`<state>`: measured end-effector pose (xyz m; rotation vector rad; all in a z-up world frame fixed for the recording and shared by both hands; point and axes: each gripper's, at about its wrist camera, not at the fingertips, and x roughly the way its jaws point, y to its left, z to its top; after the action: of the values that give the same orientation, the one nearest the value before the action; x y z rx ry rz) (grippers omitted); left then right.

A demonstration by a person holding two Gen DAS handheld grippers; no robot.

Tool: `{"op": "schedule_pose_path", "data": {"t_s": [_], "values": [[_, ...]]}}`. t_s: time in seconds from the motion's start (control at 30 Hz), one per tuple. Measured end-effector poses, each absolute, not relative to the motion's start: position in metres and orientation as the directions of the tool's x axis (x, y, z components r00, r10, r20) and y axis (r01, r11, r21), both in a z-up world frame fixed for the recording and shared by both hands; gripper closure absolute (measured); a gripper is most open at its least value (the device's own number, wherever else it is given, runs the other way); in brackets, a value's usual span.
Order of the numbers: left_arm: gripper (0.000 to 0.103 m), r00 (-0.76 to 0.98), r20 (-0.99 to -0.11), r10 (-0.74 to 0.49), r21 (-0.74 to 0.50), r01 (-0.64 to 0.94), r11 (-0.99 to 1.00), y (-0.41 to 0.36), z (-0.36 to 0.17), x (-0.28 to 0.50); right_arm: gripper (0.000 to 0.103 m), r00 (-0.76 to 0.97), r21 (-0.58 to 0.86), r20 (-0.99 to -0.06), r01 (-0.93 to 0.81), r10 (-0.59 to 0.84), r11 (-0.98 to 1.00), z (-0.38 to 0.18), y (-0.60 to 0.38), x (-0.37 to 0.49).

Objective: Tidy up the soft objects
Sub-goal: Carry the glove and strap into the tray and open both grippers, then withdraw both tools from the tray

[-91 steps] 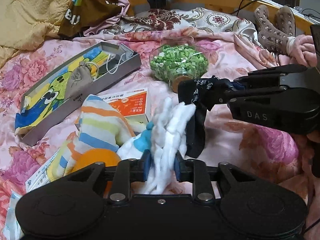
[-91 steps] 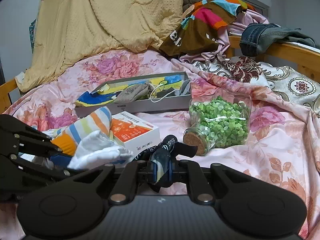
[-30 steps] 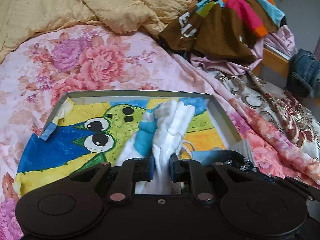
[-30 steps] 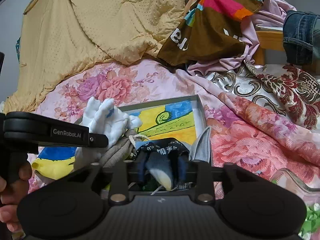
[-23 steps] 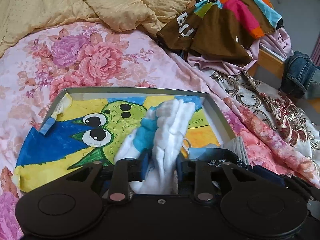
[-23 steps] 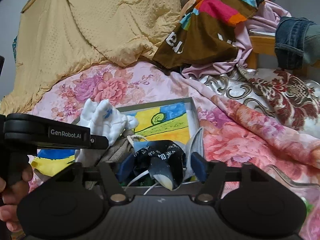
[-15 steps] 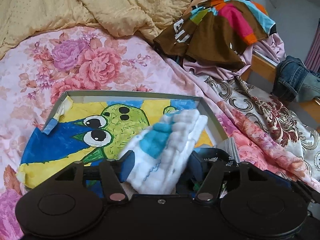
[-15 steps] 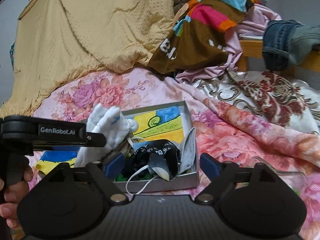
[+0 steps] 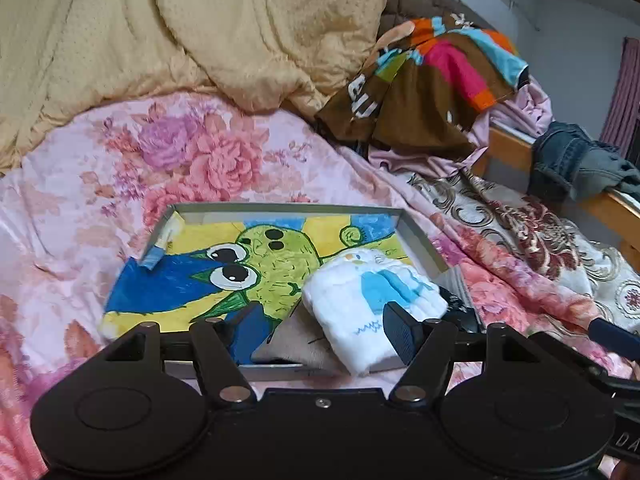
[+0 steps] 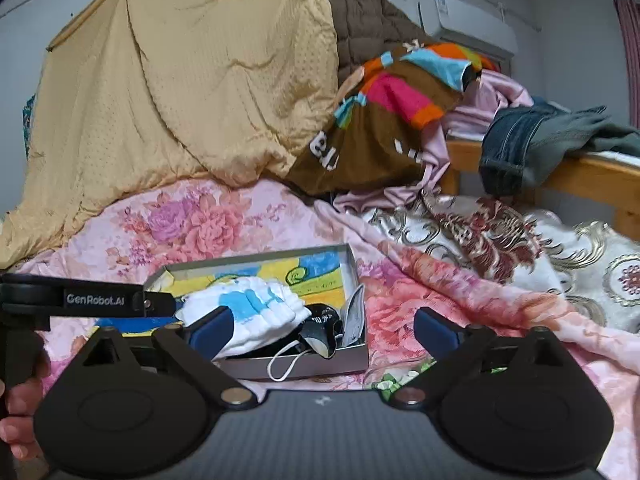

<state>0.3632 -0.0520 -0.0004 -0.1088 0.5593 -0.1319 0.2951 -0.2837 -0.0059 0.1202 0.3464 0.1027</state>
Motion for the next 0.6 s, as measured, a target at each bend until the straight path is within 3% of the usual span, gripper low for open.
{"op": "schedule_pose_path", "data": {"t_s": [0.27, 0.6], "values": [[0.024, 0.89, -0.435, -0.137, -0.116, 0.096, 0.989, -0.043, 0.023, 0.3, 0.001, 0.943, 0.124, -0.3, -0.115, 0.148, 0.986, 0.007, -0.278, 0.247], [0.005, 0.911, -0.401, -0.091, -0.072, 0.068, 0.995, -0.021, 0.04, 0.221, 0.0, 0.939, 0.152, -0.267, -0.18, 0.216, 0.972, 0.022, -0.268, 0.194]]}}
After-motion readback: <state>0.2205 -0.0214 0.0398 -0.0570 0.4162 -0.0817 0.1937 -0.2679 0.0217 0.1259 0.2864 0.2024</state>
